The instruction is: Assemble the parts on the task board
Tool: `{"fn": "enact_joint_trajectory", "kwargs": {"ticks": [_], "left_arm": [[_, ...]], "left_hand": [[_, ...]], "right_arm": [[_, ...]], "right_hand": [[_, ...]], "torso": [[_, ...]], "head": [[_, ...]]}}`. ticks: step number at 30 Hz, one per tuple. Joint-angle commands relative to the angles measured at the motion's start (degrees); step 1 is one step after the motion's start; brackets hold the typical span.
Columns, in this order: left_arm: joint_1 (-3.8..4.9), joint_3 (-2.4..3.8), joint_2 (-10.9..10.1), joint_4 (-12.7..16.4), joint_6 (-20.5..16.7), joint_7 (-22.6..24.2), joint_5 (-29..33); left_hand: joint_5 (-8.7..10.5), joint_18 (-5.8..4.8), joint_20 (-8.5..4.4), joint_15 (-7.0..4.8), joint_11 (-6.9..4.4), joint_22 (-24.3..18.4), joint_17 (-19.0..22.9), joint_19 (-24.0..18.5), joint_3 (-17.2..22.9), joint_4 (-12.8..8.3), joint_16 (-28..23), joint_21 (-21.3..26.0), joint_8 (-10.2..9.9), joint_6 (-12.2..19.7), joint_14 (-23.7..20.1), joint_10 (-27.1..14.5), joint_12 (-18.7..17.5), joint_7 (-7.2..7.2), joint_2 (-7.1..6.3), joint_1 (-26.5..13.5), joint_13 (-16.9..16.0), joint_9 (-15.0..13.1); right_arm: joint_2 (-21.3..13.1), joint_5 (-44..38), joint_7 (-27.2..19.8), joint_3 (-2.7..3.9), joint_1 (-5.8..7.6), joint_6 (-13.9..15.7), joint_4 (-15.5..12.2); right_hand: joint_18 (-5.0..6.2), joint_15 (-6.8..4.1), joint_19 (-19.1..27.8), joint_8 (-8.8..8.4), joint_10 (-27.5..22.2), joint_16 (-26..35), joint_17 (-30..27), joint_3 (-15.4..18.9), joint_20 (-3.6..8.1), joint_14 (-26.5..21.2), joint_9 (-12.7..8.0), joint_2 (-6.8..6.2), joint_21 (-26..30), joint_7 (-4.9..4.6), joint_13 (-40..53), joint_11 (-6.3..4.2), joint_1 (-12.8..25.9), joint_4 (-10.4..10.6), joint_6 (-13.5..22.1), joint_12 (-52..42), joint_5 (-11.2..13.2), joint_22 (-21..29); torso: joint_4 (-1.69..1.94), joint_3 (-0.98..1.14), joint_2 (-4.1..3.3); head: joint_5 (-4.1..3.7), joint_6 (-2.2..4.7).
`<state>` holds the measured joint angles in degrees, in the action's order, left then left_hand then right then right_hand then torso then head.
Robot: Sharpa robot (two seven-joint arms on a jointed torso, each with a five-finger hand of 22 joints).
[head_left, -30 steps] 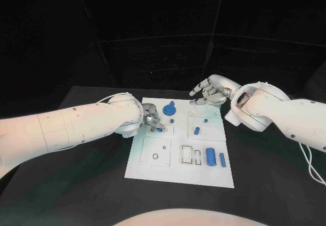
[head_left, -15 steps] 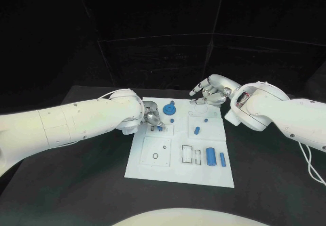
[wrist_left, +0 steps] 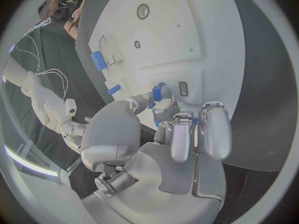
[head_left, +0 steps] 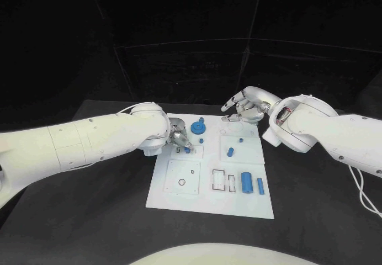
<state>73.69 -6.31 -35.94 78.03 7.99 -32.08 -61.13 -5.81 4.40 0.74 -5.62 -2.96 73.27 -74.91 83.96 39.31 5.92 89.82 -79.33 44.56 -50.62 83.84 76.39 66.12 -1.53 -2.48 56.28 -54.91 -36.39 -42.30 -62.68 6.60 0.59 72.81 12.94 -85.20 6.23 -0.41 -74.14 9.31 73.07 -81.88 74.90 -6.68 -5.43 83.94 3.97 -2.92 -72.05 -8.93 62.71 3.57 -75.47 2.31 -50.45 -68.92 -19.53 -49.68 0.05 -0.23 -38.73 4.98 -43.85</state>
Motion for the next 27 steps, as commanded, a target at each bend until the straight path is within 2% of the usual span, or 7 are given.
{"fn": "enact_joint_trajectory", "kwargs": {"ticks": [1,23,27], "left_arm": [[0.08,0.01,0.1,-0.1,2.1,-0.9,0.5],[0.08,0.01,1.0,-0.9,2.9,-1.4,0.5],[0.09,0.01,1.4,-1.4,4.1,-2.5,0.5]], "left_hand": [[-0.31,-1.02,-0.37,-0.35,0.0,0.0,-15.1,1.2,5.5,-5.4,0.2,-0.3,0.1,-1.0,6.2,0.2,0.3,0.59,0.57,0.2,0.0,0.0],[-0.32,-1.03,-0.4,-0.4,-0.09,0.1,-15.1,1.2,5.6,-6.2,0.2,-0.4,-0.1,-1.2,6.2,0.4,0.3,0.69,0.44,0.3,-0.1,-0.1],[0.04,-0.92,-0.37,-0.35,0.01,-0.5,-15.1,0.9,3.6,-5.4,0.2,0.1,-0.3,-1.6,6.2,0.3,0.0,0.62,0.46,-1.1,0.3,-0.2]], "right_arm": [[0.0,0.1,-0.1,0.04,0.12,-0.4,0.0],[0.1,0.1,-0.2,0.04,0.12,-0.4,0.0],[0.1,0.1,-0.2,0.04,0.12,-0.4,0.0]], "right_hand": [[0.9,-0.38,0.2,0.31,-0.4,0.2,0.3,-0.2,0.18,3.0,-0.1,-0.13,0.2,-0.07,-0.1,0.2,-0.6,0.1,0.2,0.0,-0.5,0.1],[0.91,-0.38,0.2,0.32,-0.4,0.2,0.3,-0.3,0.18,3.0,-0.1,-0.14,0.2,-0.07,-0.1,0.2,-0.6,0.1,0.2,0.0,-0.7,0.1],[0.92,-0.38,0.2,0.33,-0.5,0.2,0.3,-0.3,0.18,3.0,-0.1,-0.15,0.3,-0.08,-0.2,0.2,-0.7,0.1,0.2,0.1,-0.8,0.1]], "torso": [[0.05,0.0,0.01],[0.07,-0.05,-0.04],[0.03,-0.03,-0.02]], "head": [[-0.06,-0.06],[-0.16,-0.1],[-0.17,-0.26]]}}
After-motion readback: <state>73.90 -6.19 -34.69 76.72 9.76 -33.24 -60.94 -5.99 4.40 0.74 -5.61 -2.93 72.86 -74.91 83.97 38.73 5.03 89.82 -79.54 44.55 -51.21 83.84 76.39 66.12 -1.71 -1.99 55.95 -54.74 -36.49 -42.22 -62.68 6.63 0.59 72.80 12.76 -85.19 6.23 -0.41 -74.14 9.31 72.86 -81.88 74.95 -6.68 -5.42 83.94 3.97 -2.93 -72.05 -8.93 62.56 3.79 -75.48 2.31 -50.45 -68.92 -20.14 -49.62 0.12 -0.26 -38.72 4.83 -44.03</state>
